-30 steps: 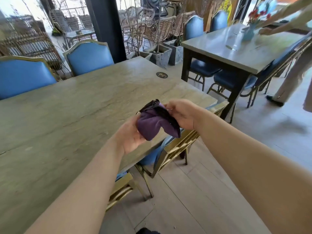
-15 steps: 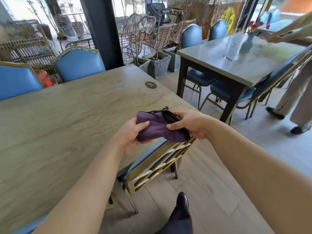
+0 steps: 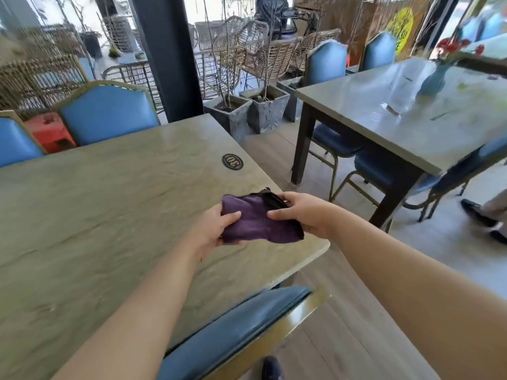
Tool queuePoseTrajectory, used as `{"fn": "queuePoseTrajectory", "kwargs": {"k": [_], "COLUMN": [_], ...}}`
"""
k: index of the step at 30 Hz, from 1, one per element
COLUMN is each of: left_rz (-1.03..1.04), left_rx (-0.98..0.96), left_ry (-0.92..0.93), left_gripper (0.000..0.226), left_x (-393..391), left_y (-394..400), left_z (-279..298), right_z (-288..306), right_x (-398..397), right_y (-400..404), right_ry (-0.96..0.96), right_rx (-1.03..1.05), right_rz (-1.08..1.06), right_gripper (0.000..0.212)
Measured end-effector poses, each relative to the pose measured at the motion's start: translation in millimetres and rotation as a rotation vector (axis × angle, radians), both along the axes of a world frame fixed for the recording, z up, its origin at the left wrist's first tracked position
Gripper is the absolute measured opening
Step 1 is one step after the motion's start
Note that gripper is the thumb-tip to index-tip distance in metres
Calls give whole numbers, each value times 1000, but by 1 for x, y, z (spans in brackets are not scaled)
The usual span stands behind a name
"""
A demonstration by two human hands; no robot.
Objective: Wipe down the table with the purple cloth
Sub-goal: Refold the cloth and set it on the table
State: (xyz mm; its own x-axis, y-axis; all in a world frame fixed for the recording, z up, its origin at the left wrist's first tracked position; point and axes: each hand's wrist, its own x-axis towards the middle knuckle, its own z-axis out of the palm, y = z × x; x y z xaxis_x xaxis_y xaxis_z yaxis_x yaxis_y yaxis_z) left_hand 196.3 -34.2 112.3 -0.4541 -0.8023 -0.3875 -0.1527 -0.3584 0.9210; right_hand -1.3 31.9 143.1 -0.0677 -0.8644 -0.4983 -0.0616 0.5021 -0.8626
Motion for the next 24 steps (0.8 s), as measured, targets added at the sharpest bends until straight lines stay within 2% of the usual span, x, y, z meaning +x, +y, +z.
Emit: {"fn": "queuePoseTrajectory", "kwargs": {"k": [4,10,13,20,22,24], "left_rz": [56,102,132,258,293,286], "left_rx": [19,14,49,92,81,22], "left_ry": [-21,-131,-138,-205,-279,-435], "left_gripper": [22,32,35,41,45,48], "left_x": [-21,-38,-53,-94,-104,-111], "left_y": [-19,-31,-30,-24,-20,-15], "left_z": [-16,-48,-54,-65,-74,-85], "right_z": [-14,-44,-64,-96,-106,-118], "right_x": [-24,-53,-69,-98,-103,-107], "right_y": [-21,-53,-70,-86,-84,-81], "right_ry": [106,338,389,540,544,606], "right_rx": [25,-9,-29,-125,-108,-103], "right_rz": [167,248,240,257,264,334], "right_gripper": [75,65,55,47,49,49]}}
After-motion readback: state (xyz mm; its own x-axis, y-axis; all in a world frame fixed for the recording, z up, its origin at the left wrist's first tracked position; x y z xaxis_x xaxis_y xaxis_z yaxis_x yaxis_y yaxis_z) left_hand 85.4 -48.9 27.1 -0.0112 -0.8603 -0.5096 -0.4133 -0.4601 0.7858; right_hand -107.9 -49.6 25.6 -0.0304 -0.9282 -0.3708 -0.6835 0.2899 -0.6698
